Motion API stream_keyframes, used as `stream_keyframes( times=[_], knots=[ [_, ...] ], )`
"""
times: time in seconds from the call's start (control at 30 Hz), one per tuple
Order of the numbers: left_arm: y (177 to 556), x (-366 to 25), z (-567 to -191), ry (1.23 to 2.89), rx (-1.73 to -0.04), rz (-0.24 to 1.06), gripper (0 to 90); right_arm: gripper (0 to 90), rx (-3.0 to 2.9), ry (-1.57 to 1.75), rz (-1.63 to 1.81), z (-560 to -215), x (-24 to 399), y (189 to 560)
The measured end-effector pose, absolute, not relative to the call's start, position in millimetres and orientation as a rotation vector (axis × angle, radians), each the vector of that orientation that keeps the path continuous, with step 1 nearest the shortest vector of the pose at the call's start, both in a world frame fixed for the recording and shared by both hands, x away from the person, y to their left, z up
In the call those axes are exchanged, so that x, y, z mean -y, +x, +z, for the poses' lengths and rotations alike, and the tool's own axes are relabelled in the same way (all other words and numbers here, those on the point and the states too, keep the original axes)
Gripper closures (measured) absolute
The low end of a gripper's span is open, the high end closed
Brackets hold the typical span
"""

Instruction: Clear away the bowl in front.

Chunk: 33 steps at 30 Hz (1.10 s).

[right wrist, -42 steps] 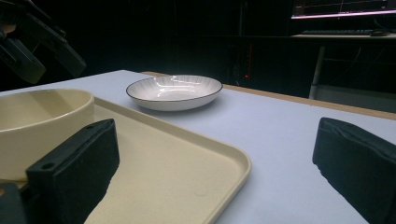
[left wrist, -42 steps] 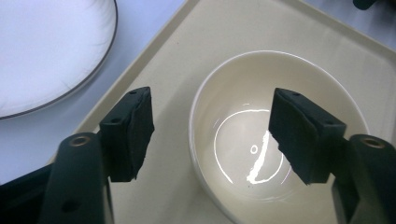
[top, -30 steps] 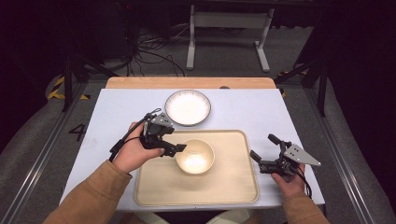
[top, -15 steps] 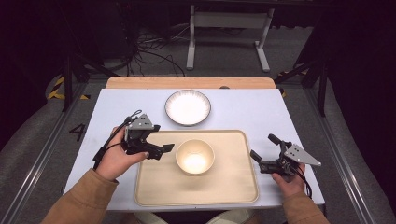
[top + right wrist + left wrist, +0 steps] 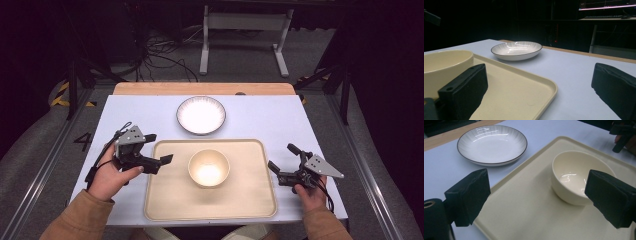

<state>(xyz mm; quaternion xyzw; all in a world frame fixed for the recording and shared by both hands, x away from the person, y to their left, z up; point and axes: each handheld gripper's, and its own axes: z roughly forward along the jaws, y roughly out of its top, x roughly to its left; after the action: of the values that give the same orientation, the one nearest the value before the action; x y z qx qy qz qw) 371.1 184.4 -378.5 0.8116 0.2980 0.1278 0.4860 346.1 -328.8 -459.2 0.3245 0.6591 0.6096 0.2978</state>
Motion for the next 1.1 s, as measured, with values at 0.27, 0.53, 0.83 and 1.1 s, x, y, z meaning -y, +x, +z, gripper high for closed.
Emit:
stream_keyframes(
  times=[0.27, 0.53, 0.83, 1.1],
  knots=[
    [363.9, -203.6, -388.5, 1.933, -0.739, 0.329, 5.0, 1.1, -1.746, 0.865, 1.621, -459.3, 329.0, 346.0],
    [358.6, -222.2, -402.9, 1.877, -0.775, 0.336, 4.2, 1.1, -1.748, 0.858, 1.613, -459.2, 328.2, 345.4],
    [353.4, -239.4, -423.4, 1.797, -0.761, 0.340, 3.9, 1.1, -1.750, 0.850, 1.613, -459.3, 328.0, 345.1],
    [351.2, -247.2, -442.1, 1.754, -0.785, 0.364, 3.4, 1.1, -1.749, 0.851, 1.613, -459.3, 328.1, 345.1]
  ],
)
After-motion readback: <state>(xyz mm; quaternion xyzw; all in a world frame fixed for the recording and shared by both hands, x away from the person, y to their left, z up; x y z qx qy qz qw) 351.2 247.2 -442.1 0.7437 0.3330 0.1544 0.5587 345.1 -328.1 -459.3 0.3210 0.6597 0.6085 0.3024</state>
